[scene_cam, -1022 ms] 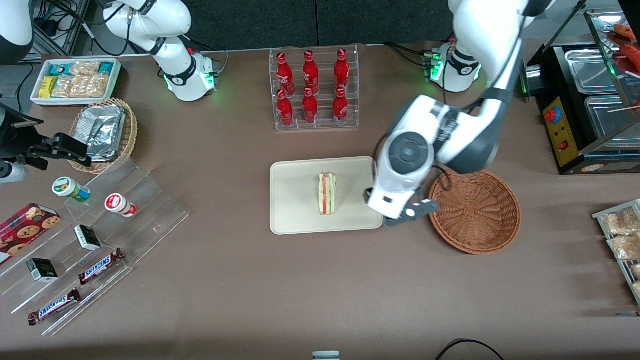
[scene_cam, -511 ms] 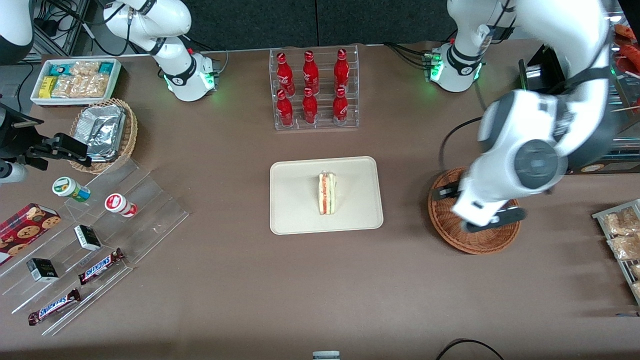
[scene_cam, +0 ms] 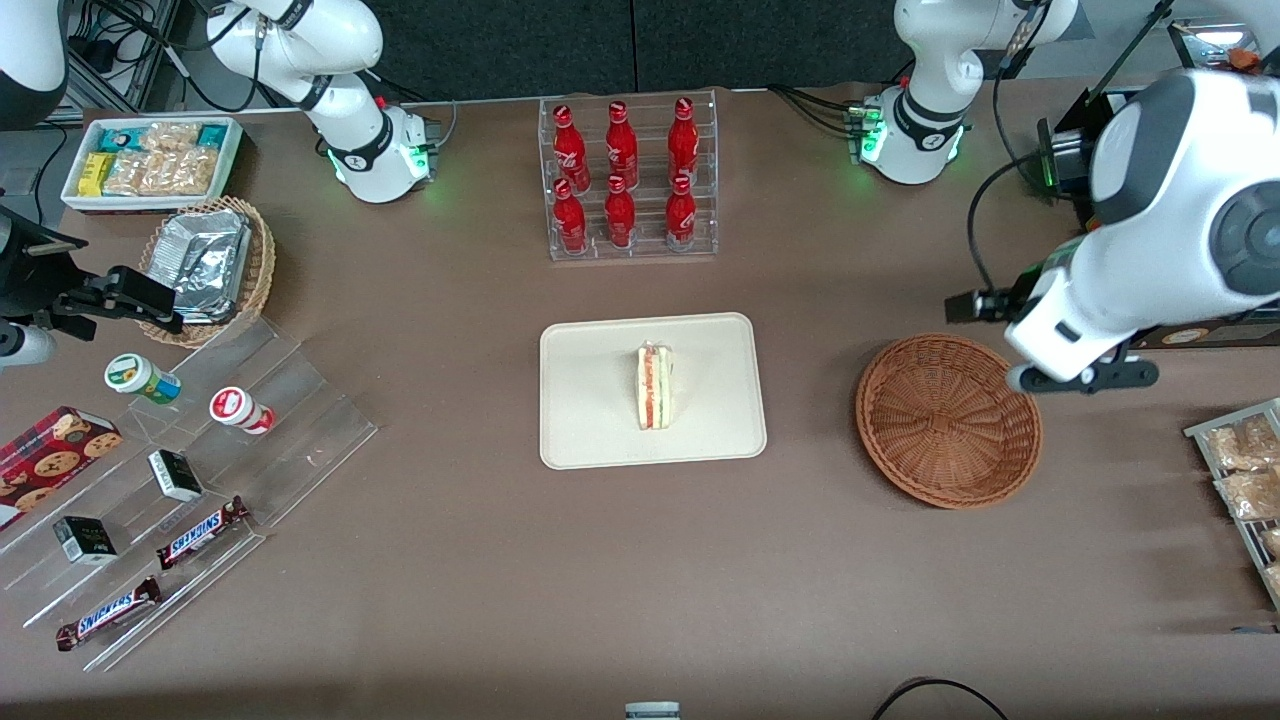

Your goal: Place sandwich from basket to tray

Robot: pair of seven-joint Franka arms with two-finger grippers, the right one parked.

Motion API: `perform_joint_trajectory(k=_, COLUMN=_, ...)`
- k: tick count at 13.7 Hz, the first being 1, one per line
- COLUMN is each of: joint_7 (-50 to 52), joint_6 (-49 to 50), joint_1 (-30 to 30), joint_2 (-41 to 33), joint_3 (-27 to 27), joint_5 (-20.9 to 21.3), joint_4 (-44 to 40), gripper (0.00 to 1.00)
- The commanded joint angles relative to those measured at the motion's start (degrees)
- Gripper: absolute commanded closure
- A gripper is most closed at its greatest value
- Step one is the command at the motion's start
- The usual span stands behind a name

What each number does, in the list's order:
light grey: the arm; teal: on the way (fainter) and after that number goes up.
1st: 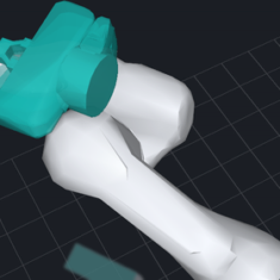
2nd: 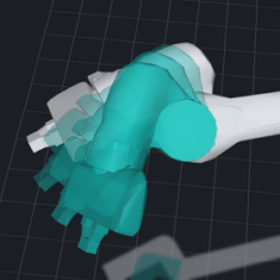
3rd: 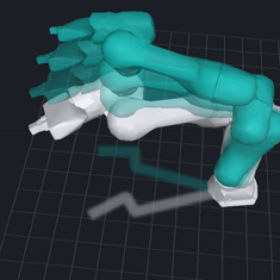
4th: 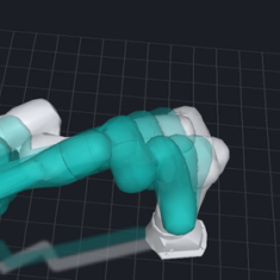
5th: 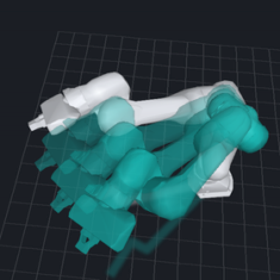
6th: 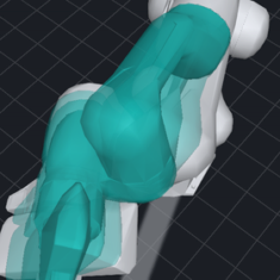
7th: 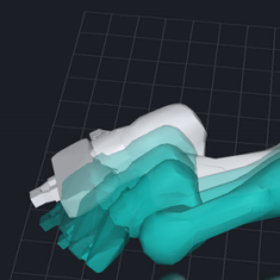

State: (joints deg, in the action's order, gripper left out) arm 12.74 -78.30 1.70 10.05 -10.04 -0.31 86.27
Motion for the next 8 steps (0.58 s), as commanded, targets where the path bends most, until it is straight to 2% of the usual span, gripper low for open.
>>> perform_joint_trajectory(k=1, joint_7=-3.4, joint_6=2.4, joint_1=-3.4, joint_2=-6.6, joint_3=-1.8, joint_5=-0.4, joint_4=4.6, gripper=0.0)
perform_joint_trajectory(k=4, joint_7=-9.6, joint_6=6.5, joint_1=-5.3, joint_2=-9.9, joint_3=-1.7, joint_5=-0.2, joint_4=4.5, gripper=0.0)
perform_joint_trajectory(k=8, joint_7=-11.2, joint_6=7.5, joint_1=-7.1, joint_2=-10.7, joint_3=-1.8, joint_5=-0.2, joint_4=5.0, gripper=0.0)
